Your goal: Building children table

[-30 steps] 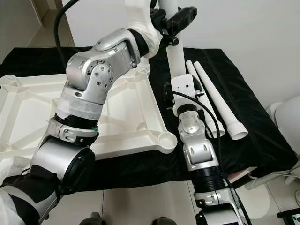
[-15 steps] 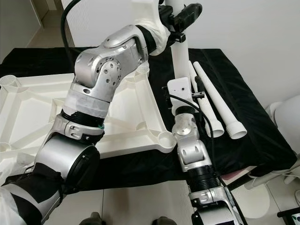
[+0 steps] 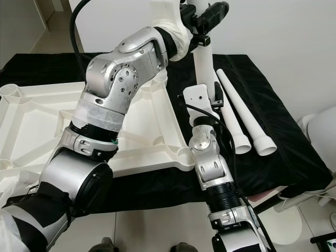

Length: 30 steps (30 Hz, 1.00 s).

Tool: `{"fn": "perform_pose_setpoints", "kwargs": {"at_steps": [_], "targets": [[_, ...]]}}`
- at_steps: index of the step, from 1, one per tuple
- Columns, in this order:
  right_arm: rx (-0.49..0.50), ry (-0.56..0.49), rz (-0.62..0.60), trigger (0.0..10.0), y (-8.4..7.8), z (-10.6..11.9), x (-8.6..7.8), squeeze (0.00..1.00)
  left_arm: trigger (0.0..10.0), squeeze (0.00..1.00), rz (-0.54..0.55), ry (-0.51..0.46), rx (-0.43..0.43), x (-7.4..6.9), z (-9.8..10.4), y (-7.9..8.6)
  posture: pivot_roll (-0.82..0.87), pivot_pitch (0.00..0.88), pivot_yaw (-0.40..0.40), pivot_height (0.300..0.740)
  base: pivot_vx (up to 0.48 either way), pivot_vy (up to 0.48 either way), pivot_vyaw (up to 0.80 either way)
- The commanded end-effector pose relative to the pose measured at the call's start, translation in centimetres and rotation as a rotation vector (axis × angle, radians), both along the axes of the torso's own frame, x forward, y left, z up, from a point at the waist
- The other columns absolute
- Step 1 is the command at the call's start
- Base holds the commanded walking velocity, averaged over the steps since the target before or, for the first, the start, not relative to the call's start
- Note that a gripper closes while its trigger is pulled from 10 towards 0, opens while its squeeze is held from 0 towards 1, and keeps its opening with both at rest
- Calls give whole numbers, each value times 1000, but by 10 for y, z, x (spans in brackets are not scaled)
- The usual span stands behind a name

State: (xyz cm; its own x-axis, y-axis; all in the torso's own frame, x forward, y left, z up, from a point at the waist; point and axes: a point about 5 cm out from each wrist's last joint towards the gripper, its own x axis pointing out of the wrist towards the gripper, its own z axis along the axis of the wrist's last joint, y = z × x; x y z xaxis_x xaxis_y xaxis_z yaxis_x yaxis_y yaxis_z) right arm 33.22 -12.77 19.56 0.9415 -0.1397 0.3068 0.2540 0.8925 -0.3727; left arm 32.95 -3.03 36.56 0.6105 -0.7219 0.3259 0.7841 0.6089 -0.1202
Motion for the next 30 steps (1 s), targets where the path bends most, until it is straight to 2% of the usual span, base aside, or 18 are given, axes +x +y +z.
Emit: {"fn": "perform_pose_setpoints", "kwargs": {"at_steps": [1, 2, 3, 4, 5, 7, 8, 12, 13, 18, 19, 30], "targets": [[-12, -3, 1, 4863, 2, 0, 2, 0, 10000, 0, -14, -39, -14, -4, 10, -4, 11, 0, -19, 740, 0, 0, 0], [-12, -3, 1, 4863, 2, 0, 2, 0, 10000, 0, -14, -39, -14, -4, 10, -4, 11, 0, -19, 740, 0, 0, 0], [-5, -4, -2, 3804, 1, 0, 2, 0, 10000, 0, -14, -41, -15, -5, 10, -4, 11, 0, -18, 740, 0, 0, 0], [-5, -4, -2, 3804, 1, 0, 2, 0, 10000, 0, -14, -41, -15, -5, 10, -4, 11, 0, -18, 740, 0, 0, 0], [3, -2, -2, 1529, 1, 0, 3, 0, 10000, 0, -14, -43, -16, -5, 10, -4, 13, 0, -19, 740, 0, 0, 0], [3, -2, -2, 1529, 1, 0, 3, 0, 10000, 0, -14, -43, -16, -5, 10, -4, 13, 0, -19, 740, 0, 0, 0], [22, 4, -4, 0, 1, -2, 3, 0, 10000, 0, -13, -45, -15, -5, 11, -4, 15, 0, -19, 740, 0, 0, 0], [32, 5, -12, 0, 0, -3, 3, 0, 10000, 0, -13, -55, -9, -6, 11, -5, 15, 0, -19, 740, 0, 0, 0], [35, 6, -17, 10000, -1, -3, 3, 0, 10000, 0, -17, -64, -3, -7, 11, -5, 15, 0, -20, 740, 0, 0, 0], [42, 9, -15, 10000, -2, -4, 4, 0, 10000, 0, -65, -91, -20, -12, 13, -8, 13, 0, -20, 740, 0, 0, 0], [45, 9, -14, 10000, -1, -4, 4, 0, 10000, 1000, -91, -88, -32, -14, 13, -9, 13, 0, -20, 740, 0, 0, 0], [73, 13, -22, 10000, -3, -5, 3, 0, 10000, 1000, -141, -106, -38, -21, 13, -11, 13, 0, -17, 740, 0, 0, 0]]}}
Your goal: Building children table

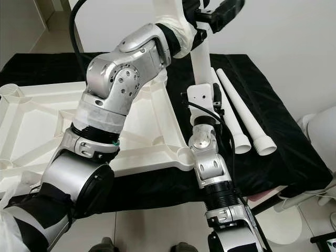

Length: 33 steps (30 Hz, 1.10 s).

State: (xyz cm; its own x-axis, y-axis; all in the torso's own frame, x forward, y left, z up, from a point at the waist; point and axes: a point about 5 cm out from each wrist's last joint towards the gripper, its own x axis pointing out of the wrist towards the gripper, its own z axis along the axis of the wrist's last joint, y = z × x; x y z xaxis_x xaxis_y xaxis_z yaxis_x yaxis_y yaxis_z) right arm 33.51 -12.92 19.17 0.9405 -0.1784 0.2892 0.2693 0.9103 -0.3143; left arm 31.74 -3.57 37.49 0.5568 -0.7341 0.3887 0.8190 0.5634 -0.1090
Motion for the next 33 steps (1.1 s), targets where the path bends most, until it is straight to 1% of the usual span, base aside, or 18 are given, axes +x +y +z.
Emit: {"fn": "perform_pose_setpoints", "kwargs": {"at_steps": [1, 3, 4, 6, 7, 12, 19, 23, 24, 25, 26, 27, 28, 29, 30, 31, 32, 33], "targets": [[15, 6, -5, 10000, -2, -1, 0, 0, 10000, 1000, -86, -66, 9, -9, 4, -5, 15, 0, -18, 740, 0, 0, 0], [22, 7, -8, 10000, -3, -1, 0, 0, 10000, 1000, -81, -71, 8, -9, 4, -4, 15, 0, -18, 740, 0, 0, 0], [41, 12, -14, 10000, -6, -2, 0, 0, 10000, 224, -90, -78, 4, -11, 4, -4, 19, 0, -20, 740, 0, 0, 0], [41, 12, -14, 10000, -6, -2, 0, 0, 10000, 224, -90, -78, 4, -11, 4, -4, 19, 0, -20, 740, 0, 0, 0], [56, 18, -19, 10000, -8, -4, -1, 0, 10000, 0, -104, -81, 2, -13, 3, -3, 20, 0, -22, 740, 0, 0, 0], [87, 22, -33, 10000, -15, -5, 0, 0, 10000, 0, -157, -100, 10, -21, -2, -2, 21, 0, -22, 740, 0, 0, 0], [101, 17, -32, 10000, -17, -4, 0, 0, 10000, 0, -143, -99, 38, -21, -9, 0, 25, 0, -22, 740, 0, 0, 0], [133, 5, -31, 10000, -18, -3, -1, 0, 10000, 0, -130, -92, 45, -19, -13, 2, 28, 0, -21, 740, 0, 0, 0], [161, -5, -35, 10000, -21, -2, -1, 0, 10000, 0, -123, -85, 52, -18, -17, 4, 30, 0, -21, 740, 0, 0, 0], [161, -5, -35, 10000, -21, -2, -1, 0, 10000, 0, -123, -85, 52, -18, -17, 4, 30, 0, -21, 740, 0, 0, 0], [223, -16, -23, 10000, -22, -2, -3, 0, 10000, 0, -115, -79, 61, -17, -22, 6, 30, 0, -19, 740, 0, 0, 0], [223, -16, -23, 10000, -22, -2, -3, 0, 10000, 0, -115, -79, 61, -17, -22, 6, 30, 0, -19, 740, 0, 0, 0], [292, -19, -20, 10000, -26, -3, -4, 0, 10000, 0, -108, -76, 71, -17, -27, 9, 31, 0, -21, 740, 0, 0, 0], [292, -19, -20, 10000, -26, -3, -4, 0, 10000, 0, -108, -76, 71, -17, -27, 9, 31, 0, -21, 740, 0, 0, 0], [356, -20, -12, 10000, -29, -5, -4, 0, 10000, 0, -103, -72, 79, -17, -32, 12, 33, 0, -22, 740, 0, 0, 0], [356, -20, -12, 10000, -29, -5, -4, 0, 10000, 0, -103, -72, 79, -17, -32, 12, 33, 0, -22, 740, 0, 0, 0], [416, -23, -8, 10000, -33, -6, -5, 0, 10000, 0, -87, -68, 79, -16, -36, 16, 33, 0, -23, 740, 0, 0, 0], [416, -23, -8, 10000, -33, -6, -5, 0, 10000, 0, -87, -68, 79, -16, -36, 16, 33, 0, -23, 740, 0, 0, 0]]}}
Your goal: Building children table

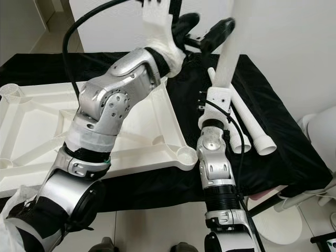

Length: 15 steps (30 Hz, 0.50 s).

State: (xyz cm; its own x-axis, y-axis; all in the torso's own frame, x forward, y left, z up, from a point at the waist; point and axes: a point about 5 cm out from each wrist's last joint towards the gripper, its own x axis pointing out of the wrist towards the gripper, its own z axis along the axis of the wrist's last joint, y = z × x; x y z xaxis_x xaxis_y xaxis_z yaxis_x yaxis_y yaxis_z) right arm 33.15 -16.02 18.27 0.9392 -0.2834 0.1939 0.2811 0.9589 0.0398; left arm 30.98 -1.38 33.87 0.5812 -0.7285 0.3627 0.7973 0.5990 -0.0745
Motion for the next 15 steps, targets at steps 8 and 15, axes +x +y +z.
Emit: {"fn": "perform_pose_setpoints", "kwargs": {"at_steps": [8, 15], "targets": [[92, -30, 47, 10000, -26, -9, -19, 0, 10000, 0, -16, -18, 74, 4, -28, 22, 34, 0, -28, 740, 0, 0, 0], [89, -42, 67, 10000, -28, -11, -25, 0, 10000, 0, 23, -13, 117, 7, -44, 32, 30, 0, -24, 740, 0, 0, 0]]}}
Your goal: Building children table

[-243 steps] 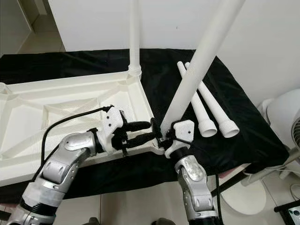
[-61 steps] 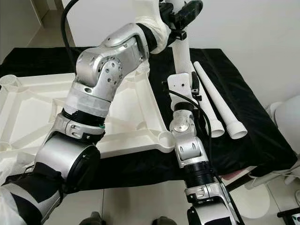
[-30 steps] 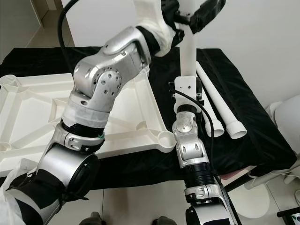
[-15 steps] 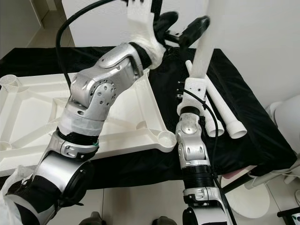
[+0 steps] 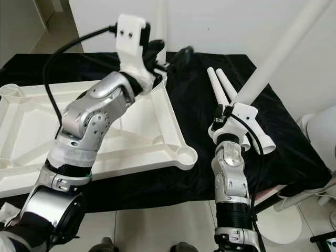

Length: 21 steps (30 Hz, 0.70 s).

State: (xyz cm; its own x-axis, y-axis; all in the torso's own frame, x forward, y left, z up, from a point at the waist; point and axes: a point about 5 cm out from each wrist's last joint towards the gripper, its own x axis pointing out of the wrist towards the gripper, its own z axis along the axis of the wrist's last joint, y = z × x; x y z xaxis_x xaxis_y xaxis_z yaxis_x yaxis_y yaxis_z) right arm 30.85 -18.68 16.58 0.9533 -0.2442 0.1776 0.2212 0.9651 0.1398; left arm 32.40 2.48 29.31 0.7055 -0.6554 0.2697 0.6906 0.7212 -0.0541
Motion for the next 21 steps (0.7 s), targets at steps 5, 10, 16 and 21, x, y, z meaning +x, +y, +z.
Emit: {"fn": "perform_pose_setpoints", "kwargs": {"at_steps": [5, 10, 16, 21], "targets": [[-63, -55, 119, 10000, 10, 7, -5, 0, 10000, 0, -160, -82, 77, -14, -14, 0, 28, 0, -23, 740, 0, 0, 0], [-122, -79, 295, 10000, 27, 9, -11, 0, 10000, 0, -240, -157, 87, -32, -32, 7, 35, 0, -31, 740, 0, 0, 0], [-178, -81, 398, 10000, 38, 8, -12, 0, 10000, 0, -320, -192, 152, -46, -50, 12, 43, 0, -41, 740, 0, 0, 0], [-201, -72, 455, 10000, 45, 5, -12, 0, 10000, 0, -405, -192, 169, -56, -58, 16, 45, 0, -43, 740, 0, 0, 0]]}}
